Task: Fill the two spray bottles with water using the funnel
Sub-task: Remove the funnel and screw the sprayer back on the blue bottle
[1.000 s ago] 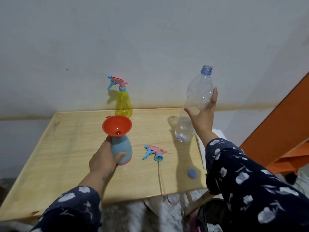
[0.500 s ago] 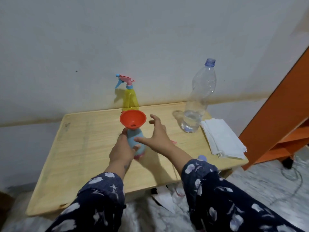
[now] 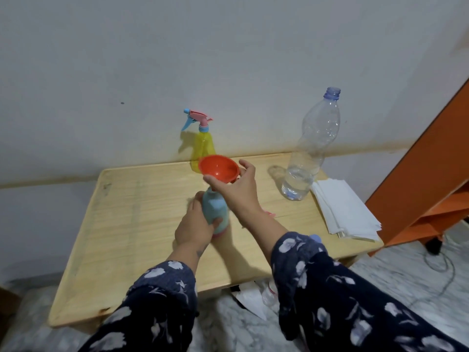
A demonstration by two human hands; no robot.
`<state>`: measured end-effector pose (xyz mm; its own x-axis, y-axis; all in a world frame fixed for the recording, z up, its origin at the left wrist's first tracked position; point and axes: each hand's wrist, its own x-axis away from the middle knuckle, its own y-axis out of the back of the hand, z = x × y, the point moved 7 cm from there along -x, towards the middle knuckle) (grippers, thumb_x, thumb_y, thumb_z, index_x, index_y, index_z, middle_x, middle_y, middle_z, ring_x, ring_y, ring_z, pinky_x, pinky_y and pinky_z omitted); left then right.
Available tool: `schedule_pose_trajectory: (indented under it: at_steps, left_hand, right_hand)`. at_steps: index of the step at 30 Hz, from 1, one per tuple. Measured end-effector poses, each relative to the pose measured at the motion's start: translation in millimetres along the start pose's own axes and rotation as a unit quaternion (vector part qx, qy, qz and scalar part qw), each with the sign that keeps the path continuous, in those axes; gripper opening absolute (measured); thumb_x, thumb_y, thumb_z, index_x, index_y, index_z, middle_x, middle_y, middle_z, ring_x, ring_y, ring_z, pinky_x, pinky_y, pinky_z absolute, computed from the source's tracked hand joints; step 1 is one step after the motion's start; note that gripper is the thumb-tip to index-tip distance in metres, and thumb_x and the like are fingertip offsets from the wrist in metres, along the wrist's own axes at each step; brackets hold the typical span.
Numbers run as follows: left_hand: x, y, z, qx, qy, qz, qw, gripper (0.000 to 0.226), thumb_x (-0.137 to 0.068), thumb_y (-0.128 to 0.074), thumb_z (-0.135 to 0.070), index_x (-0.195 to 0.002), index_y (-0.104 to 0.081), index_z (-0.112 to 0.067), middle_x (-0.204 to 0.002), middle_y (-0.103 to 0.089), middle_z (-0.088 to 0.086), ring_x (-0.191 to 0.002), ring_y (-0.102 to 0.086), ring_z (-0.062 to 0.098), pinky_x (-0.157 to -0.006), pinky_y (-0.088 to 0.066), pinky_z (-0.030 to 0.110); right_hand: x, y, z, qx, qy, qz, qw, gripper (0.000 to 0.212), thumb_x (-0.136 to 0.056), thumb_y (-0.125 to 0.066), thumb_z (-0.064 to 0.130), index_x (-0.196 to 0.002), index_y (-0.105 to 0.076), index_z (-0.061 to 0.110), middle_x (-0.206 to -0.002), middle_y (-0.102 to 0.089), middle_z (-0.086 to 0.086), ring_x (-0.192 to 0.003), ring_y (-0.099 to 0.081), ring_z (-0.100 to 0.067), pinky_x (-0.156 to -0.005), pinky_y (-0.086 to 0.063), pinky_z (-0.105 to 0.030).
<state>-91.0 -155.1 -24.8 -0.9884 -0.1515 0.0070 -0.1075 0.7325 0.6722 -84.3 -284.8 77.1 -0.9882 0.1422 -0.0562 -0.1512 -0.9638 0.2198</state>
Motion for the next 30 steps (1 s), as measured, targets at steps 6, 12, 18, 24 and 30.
schedule_pose_trajectory:
  at_steps: [6, 12, 18, 24, 30]
  left_hand:
    - [2, -5, 5, 0.021, -0.03, -0.007, 0.999, 0.079, -0.081, -0.072, -0.034, -0.143, -0.023, -0.033, -0.141, -0.039, -0.006, -0.115, -0.051, 0.025, -0.082, -0.049, 0.042]
    - [1, -8, 11, 0.036, -0.017, -0.017, 0.999, 0.08, -0.08, -0.074, -0.036, -0.14, -0.021, -0.038, -0.138, -0.04, -0.009, -0.112, -0.05, 0.021, -0.079, -0.049, 0.039]
    - [1, -9, 13, 0.055, -0.025, -0.031, 0.998, 0.077, -0.078, -0.076, -0.035, -0.136, -0.027, -0.041, -0.132, -0.044, -0.011, -0.107, -0.048, 0.015, -0.078, -0.048, 0.039]
    - [1, -9, 13, 0.062, -0.024, -0.03, 0.997, 0.08, -0.077, -0.078, -0.034, -0.139, -0.027, -0.039, -0.134, -0.042, -0.009, -0.109, -0.048, 0.016, -0.083, -0.049, 0.04]
    - [-1, -11, 9, 0.065, -0.027, -0.029, 0.997, 0.089, -0.071, -0.083, -0.028, -0.14, -0.026, -0.033, -0.125, -0.037, -0.014, -0.107, -0.043, 0.012, -0.08, -0.042, 0.033]
  right_hand:
    - [-34, 63, -20, -0.027, -0.08, -0.049, 0.995, 0.087, -0.071, -0.082, 0.031, -0.138, -0.031, 0.011, -0.127, -0.049, -0.003, -0.107, -0.053, -0.017, -0.083, -0.049, -0.028]
    - [-52, 118, -98, 0.058, -0.169, -0.047, 0.983, 0.096, -0.072, -0.081, 0.027, -0.146, -0.023, 0.011, -0.137, -0.047, -0.01, -0.117, -0.052, -0.024, -0.097, -0.049, -0.038]
    - [-59, 138, -144, 0.094, -0.206, -0.065, 0.972, 0.081, -0.071, -0.08, 0.022, -0.134, -0.031, 0.007, -0.12, -0.052, -0.009, -0.109, -0.055, -0.024, -0.099, -0.047, -0.041]
    - [-57, 131, -155, 0.069, -0.205, -0.042, 0.975, 0.085, -0.072, -0.081, 0.025, -0.138, -0.029, 0.012, -0.129, -0.048, -0.009, -0.117, -0.052, -0.026, -0.101, -0.046, -0.042]
    - [-41, 131, -102, 0.338, -0.017, -0.114, 0.934, 0.049, -0.083, -0.067, 0.031, -0.124, -0.044, 0.017, -0.113, -0.057, -0.003, -0.103, -0.058, -0.023, -0.085, -0.052, -0.04]
